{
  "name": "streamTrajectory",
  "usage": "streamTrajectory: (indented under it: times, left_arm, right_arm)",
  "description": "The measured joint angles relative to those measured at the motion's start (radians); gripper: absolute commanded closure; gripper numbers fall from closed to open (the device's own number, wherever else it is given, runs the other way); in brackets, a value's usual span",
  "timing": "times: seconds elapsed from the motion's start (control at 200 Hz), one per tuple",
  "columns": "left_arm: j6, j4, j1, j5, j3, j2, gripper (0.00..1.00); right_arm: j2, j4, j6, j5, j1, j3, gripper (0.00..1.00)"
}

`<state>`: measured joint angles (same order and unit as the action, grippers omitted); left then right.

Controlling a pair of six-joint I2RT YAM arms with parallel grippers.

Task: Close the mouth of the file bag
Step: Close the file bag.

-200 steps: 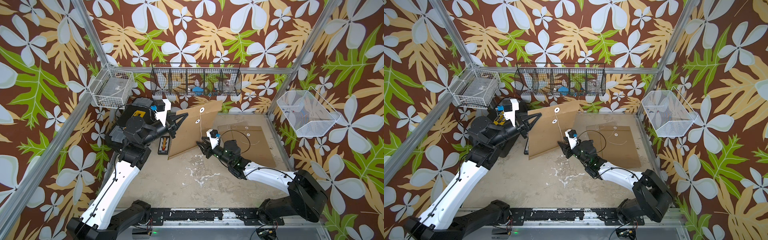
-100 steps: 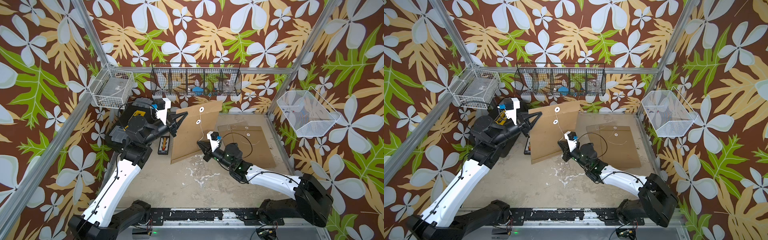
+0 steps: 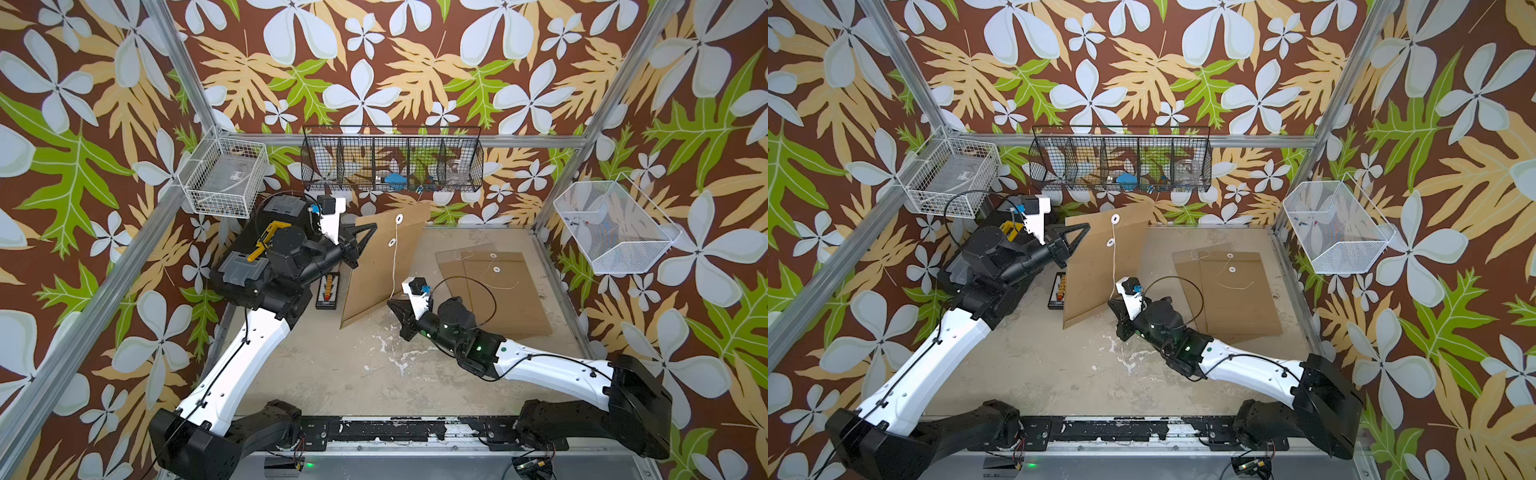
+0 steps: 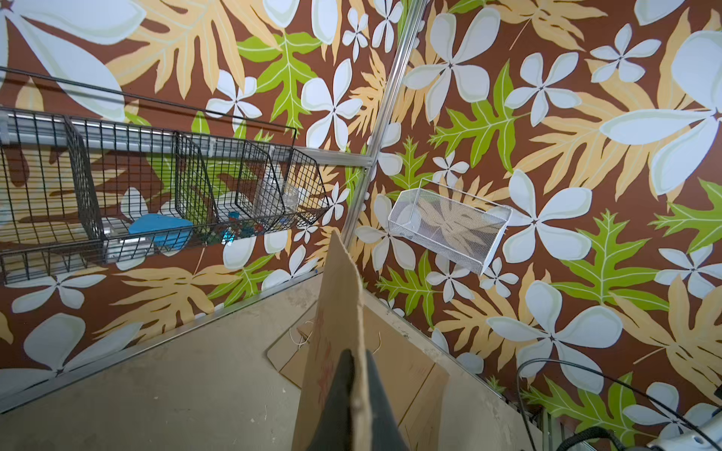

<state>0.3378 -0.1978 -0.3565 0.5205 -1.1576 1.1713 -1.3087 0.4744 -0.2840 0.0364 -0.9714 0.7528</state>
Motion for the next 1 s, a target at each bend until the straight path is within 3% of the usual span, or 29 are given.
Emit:
streamTrajectory:
  times: [0.596,0.996]
  left_arm:
    - [0.033,-0.031,0.0,0.063,0.051,0.014,1.0]
    - [0.084,-0.06,0.0,0.165,0.057,0.018,1.0]
  right_arm:
    - [-0.098,-0.166,0.05,0.047,-0.136,0.161,1.0]
    - [-0.154,-0.178,0.06,0.043,-0.136,0.188,1.0]
